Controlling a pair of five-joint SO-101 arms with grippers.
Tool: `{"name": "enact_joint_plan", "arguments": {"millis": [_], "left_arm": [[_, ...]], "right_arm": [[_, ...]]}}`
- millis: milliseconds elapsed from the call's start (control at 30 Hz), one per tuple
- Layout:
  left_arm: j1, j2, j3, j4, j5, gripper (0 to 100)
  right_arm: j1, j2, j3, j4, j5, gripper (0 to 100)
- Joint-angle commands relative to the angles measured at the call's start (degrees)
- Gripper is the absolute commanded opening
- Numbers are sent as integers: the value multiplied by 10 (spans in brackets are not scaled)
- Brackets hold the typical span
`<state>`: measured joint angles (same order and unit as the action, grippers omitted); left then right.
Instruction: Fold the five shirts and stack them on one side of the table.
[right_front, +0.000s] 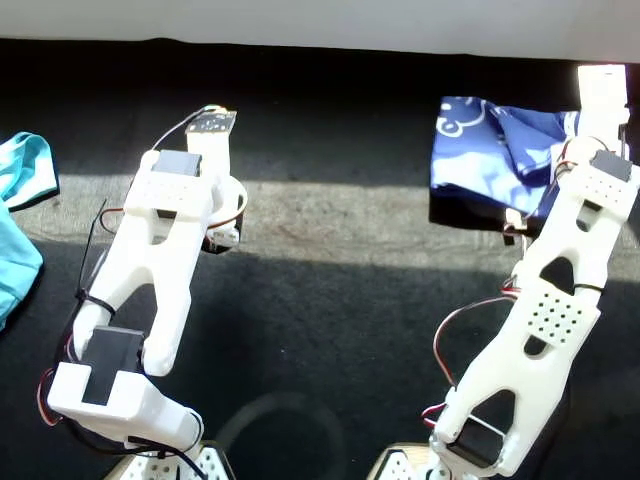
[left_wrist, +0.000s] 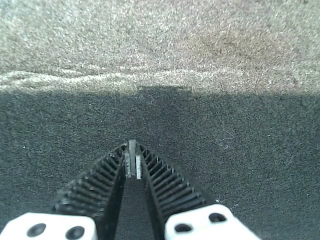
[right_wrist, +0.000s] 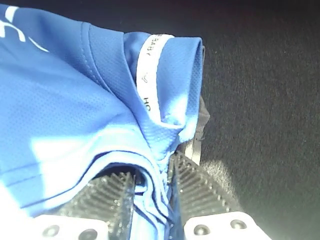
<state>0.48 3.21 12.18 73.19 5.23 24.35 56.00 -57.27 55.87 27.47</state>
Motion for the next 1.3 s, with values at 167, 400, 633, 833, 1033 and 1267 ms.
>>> {"name": "enact_joint_plan", "arguments": {"millis": [167,400,633,833,1033,1267], "left_arm": [[-4,-27,-7,-5,0,12],[-5,-28,-7,-12,0,12],[-6,-29,-7,-12,0,12],[-6,-26,-7,-13,0,12],[-6,-26,-7,-13,0,13],[-6,-30,-7,-10,0,13]], "right_arm": [[6,-5,-111,73,4,173],[-29,-7,-151,75,-16,170],[-52,-9,-188,82,-131,6],[-112,-6,-194,188,-129,6],[-142,30,-196,225,-129,6],[-93,108,-196,126,-130,6]]}}
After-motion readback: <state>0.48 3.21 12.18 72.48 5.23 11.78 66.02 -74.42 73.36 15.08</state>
